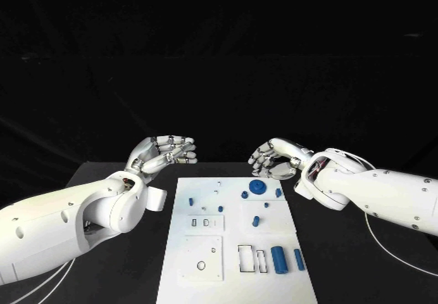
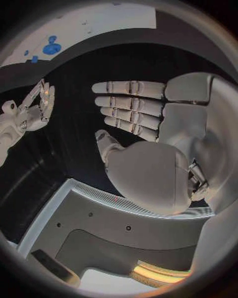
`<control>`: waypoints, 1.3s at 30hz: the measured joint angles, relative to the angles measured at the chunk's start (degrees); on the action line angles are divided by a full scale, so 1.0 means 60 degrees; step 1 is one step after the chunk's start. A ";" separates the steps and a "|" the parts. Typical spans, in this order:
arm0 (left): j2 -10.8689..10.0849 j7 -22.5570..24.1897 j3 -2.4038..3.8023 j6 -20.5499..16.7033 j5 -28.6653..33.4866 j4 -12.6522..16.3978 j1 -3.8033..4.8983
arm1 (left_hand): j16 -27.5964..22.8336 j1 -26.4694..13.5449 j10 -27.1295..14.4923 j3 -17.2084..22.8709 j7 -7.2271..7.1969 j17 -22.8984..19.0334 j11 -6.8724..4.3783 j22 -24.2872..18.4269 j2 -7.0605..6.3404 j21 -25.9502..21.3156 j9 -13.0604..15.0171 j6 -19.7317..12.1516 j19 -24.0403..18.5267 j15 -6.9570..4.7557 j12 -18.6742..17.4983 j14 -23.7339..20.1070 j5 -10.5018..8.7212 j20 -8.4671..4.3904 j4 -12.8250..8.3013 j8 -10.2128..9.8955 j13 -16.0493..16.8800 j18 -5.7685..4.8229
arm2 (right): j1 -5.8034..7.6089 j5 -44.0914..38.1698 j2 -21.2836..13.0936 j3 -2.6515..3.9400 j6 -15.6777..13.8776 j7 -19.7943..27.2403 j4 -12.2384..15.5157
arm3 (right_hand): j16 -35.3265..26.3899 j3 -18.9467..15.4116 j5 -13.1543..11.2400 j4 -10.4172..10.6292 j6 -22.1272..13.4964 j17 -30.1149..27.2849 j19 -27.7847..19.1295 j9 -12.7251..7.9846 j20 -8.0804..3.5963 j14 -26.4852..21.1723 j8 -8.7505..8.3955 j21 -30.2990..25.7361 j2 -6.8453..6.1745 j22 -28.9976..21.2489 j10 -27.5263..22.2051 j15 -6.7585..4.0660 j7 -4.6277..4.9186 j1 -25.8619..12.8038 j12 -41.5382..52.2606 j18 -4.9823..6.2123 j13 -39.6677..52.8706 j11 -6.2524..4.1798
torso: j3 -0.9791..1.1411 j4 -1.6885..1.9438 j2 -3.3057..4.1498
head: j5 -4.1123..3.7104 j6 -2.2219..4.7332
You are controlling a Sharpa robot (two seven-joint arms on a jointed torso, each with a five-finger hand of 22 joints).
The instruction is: Assemble the parts on the task board
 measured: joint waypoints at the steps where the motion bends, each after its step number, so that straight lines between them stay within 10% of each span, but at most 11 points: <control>1: -0.0061 -0.0014 0.0012 0.0026 -0.0018 0.0092 0.0012 | 0.0039 -0.0018 0.0152 0.0064 -0.0010 0.0061 -0.0029 0.0006 -0.0052 0.0040 0.0013 0.0067 0.0138 -0.0031 -0.0036 0.0134 0.0000 -0.0015 -0.0020 0.0017 0.0000 0.0009 | 0.0017 -0.0334 -0.0003 0.0001 0.0064 -0.0167 0.0038 | 0.0123 -0.0038 0.0021 0.0038 0.0054 0.0130 0.0159 0.0025 -0.0063 0.0201 0.0000 0.0142 -0.0058 0.0073 0.0054 -0.0064 -0.0054 -0.0022 0.0000 -0.0001 0.0012 -0.0054 | -0.0005 0.0010 0.0045 | -0.0017 -0.0006; 8: -0.0470 -0.0085 0.0067 0.0166 -0.0096 0.0686 0.0141 | 0.0091 -0.0056 0.0403 0.0169 -0.0022 0.0208 -0.0074 0.0017 -0.0182 0.0143 0.0033 0.0222 0.0357 -0.0093 -0.0145 0.0397 0.0000 -0.0083 -0.0063 0.0058 0.0000 0.0107 | 0.0105 -0.2431 -0.0004 0.0002 0.0570 -0.1228 0.0315 | 0.2112 -0.0594 0.0227 0.0538 0.0514 0.2361 0.1564 0.0392 -0.0690 0.1969 -0.0006 0.1916 -0.0562 0.1135 0.0288 -0.0620 -0.0379 -0.0150 -0.0052 0.0001 0.0325 -0.0362 | -0.0048 0.0086 0.0373 | -0.0135 0.0005; 16: -0.0675 -0.0106 0.0114 0.0186 -0.0086 0.1007 0.0286 | 0.0126 -0.0106 0.0403 0.0168 0.0014 0.0312 -0.0074 0.0028 -0.0232 0.0187 0.0032 0.0187 0.0391 -0.0092 -0.0256 0.0465 0.0000 -0.0118 -0.0063 0.0058 -0.0001 0.0105 | 0.0122 -0.3748 0.0180 0.0004 0.1022 -0.1904 0.0335 | 0.3585 -0.0526 0.0226 0.0809 0.0618 0.3749 0.1684 0.0658 -0.0801 0.2236 -0.0096 0.2916 -0.0709 0.1937 0.0530 -0.0750 -0.0444 -0.0002 0.0037 0.0001 0.0695 -0.0493 | -0.0091 0.0175 0.0679 | -0.0215 0.0047; 27: -0.0803 -0.0128 0.0126 0.0195 -0.0071 0.1169 0.0422 | 0.0126 -0.0105 0.0402 0.0168 0.0013 0.0346 -0.0074 0.0027 -0.0232 0.0187 0.0031 0.0187 0.0390 -0.0092 -0.0302 0.0464 0.0001 -0.0118 -0.0063 0.0058 -0.0002 0.0103 | 0.0105 -0.4460 0.0432 0.0004 0.1336 -0.2301 0.0160 | 0.9061 -0.0366 0.0226 0.1077 0.0647 0.8950 0.3229 0.1135 -0.0768 0.2345 -0.0243 0.8645 -0.0784 0.9123 0.0578 -0.0746 -0.0474 0.0073 -0.0084 -0.0624 0.0997 -0.0510 | -0.0133 0.0285 0.0874 | -0.0274 0.0052; 39: -0.0864 -0.0175 0.0128 0.0212 -0.0065 0.1238 0.0488 | 0.0126 -0.0155 0.0402 0.0168 0.0013 0.0360 -0.0073 0.0034 -0.0281 0.0186 0.0030 0.0187 0.0390 -0.0127 -0.0302 0.0500 0.0001 -0.0118 -0.0063 0.0057 0.0006 0.0094 | 0.0062 -0.4695 0.0590 0.0003 0.1554 -0.2482 0.0034 | 0.9719 -0.0325 0.0225 0.1141 0.0646 0.9584 0.3411 0.1258 -0.0695 0.2373 -0.0280 0.9453 -0.0784 1.0275 0.0440 -0.0717 -0.0475 0.0073 -0.0084 -0.0750 0.1017 -0.0441 | -0.0180 0.0339 0.0961 | -0.0294 0.0037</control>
